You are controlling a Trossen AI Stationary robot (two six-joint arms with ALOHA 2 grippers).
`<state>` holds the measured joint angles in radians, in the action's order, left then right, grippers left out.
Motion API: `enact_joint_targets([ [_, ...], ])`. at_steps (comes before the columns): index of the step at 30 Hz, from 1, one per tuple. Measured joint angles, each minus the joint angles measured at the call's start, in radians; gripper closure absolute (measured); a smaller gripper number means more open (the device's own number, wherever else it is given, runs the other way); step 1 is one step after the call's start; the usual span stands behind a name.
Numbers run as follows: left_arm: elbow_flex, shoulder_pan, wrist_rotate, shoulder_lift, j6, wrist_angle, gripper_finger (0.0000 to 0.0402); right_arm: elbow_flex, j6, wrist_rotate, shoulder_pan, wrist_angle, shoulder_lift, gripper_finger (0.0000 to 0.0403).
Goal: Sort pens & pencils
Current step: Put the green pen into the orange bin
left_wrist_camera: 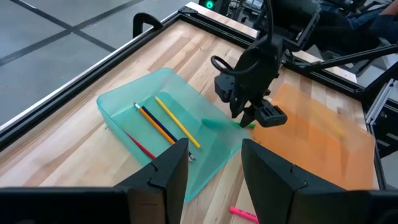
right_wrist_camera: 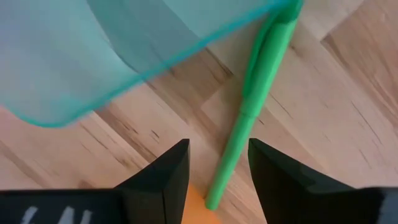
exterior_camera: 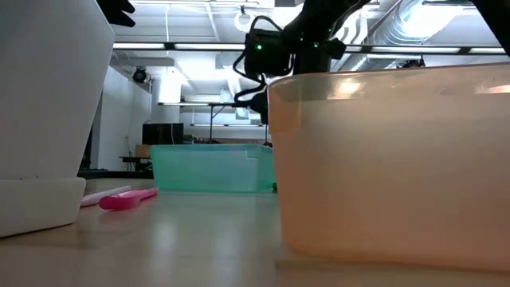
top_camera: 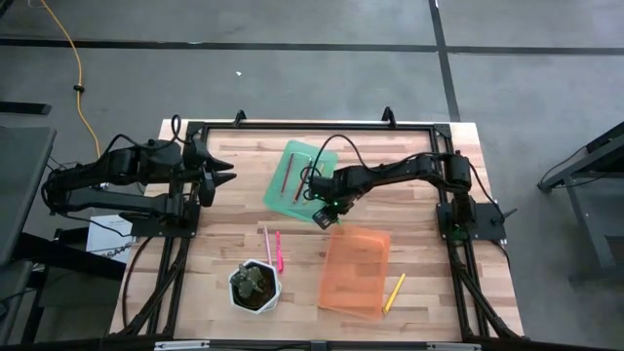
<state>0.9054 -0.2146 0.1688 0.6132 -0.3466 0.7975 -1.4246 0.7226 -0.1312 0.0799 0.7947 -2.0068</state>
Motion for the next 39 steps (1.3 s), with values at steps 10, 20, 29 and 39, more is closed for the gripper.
enact_joint_targets([
  [10, 0.0, 0.0, 0.0, 0.0, 0.0, 0.0, 0.0263, 0.0, -0.016, 0.032, 0.018, 0.005, -0.004, 0.0249],
  [20, 0.0, 0.0, 0.004, 0.0, 0.0, 0.0, 0.0263, 0.0, -0.05, 0.044, 0.039, 0.009, -0.004, 0.0249],
  [29, 0.0, 0.0, 0.009, 0.0, 0.001, -0.001, 0.0263, 0.0, -0.073, 0.017, 0.038, 0.004, -0.019, 0.0249],
  [39, 0.0, 0.0, 0.023, 0.0, 0.001, -0.001, 0.0263, 0.0, -0.072, -0.006, 0.034, 0.0, -0.045, 0.0249],
])
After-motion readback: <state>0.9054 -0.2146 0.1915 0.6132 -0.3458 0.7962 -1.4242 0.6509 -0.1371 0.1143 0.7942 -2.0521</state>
